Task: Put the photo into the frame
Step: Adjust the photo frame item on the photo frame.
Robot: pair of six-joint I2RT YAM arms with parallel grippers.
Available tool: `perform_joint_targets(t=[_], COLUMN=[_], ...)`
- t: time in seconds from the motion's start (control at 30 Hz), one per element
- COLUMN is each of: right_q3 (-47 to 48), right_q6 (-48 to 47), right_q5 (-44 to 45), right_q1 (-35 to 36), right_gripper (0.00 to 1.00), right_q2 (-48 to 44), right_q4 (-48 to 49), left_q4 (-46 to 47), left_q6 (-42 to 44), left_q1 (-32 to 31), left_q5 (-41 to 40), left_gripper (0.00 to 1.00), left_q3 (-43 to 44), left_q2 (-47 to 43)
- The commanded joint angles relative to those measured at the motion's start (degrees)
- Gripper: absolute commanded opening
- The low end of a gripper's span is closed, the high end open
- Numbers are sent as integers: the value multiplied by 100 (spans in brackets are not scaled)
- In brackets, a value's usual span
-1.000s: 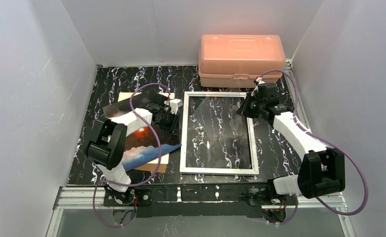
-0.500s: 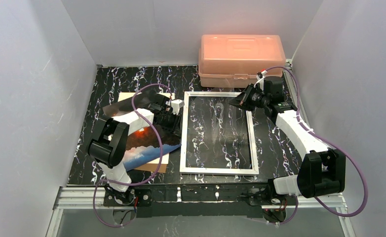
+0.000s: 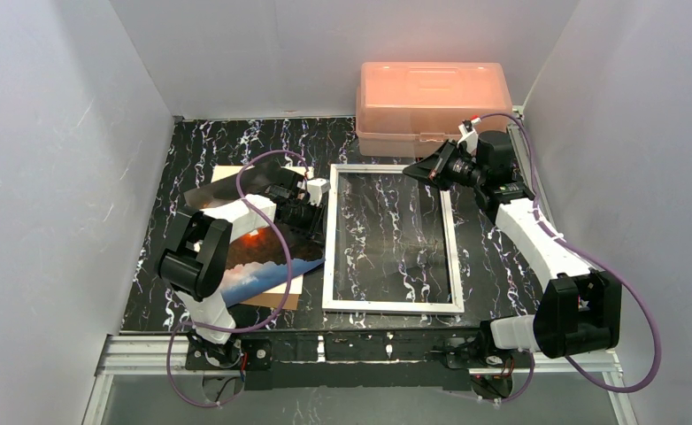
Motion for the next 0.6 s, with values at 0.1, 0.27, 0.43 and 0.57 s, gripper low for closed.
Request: perform_joint_targets(t=[0.1,0.27,0.43,0.57], right_q3=[-68,-363,-684,-602], right_q6=[512,871,1475,1628], right_q5=[-381,-334,-161,-67], right_q1=[-1,-1,-1,-2], right_gripper=[1,1,1,1], right_q2=[-188,-268,-555,-706], right_q4=[898,1114,1434,1341], left_q4=[-66,-67,-64,-78], left_q6=[0,2,1,-9], left_q1=[-25,-25,-29,-25], left_q5=[115,113,118,114], left_gripper=[20,20,19,19], left_q3=[58,49,42,57], left_q2=[-15,-12,-28,-32])
